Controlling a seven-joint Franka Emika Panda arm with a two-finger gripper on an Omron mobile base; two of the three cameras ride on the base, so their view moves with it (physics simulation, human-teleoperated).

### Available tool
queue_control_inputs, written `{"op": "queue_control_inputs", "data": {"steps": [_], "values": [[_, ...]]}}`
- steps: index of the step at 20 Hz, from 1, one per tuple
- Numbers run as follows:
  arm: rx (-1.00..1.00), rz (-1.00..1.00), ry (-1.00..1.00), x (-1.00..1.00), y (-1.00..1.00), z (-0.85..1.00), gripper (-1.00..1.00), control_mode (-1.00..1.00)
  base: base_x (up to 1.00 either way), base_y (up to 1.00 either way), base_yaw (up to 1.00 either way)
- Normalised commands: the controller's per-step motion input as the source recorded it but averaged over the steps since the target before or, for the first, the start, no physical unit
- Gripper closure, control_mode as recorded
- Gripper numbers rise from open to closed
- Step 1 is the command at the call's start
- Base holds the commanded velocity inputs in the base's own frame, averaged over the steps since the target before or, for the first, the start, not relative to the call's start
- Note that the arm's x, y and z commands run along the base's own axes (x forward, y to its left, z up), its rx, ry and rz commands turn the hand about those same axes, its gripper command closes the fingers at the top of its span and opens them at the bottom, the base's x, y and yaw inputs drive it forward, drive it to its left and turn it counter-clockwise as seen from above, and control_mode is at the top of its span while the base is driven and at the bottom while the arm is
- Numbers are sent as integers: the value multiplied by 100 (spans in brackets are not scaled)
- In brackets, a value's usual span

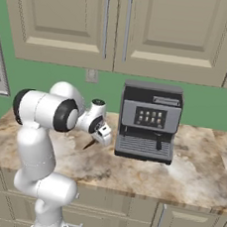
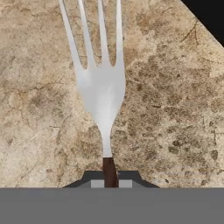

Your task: Organize the utensils by type. Pick up the wooden spoons from the counter and place them in the open cabinet. Then pick up the metallic utensils from the counter and place them in the open drawer.

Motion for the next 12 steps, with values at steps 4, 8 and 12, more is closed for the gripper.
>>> {"op": "queue_control_inputs", "data": {"steps": [4,8,12], "values": [[2,12,-4,-58,7,7,100,-100,0,0,0],[0,11,-3,-44,11,38,100,-100,0,0,0],[0,15,-4,-15,16,63,100,-100,0,0,0]]}}
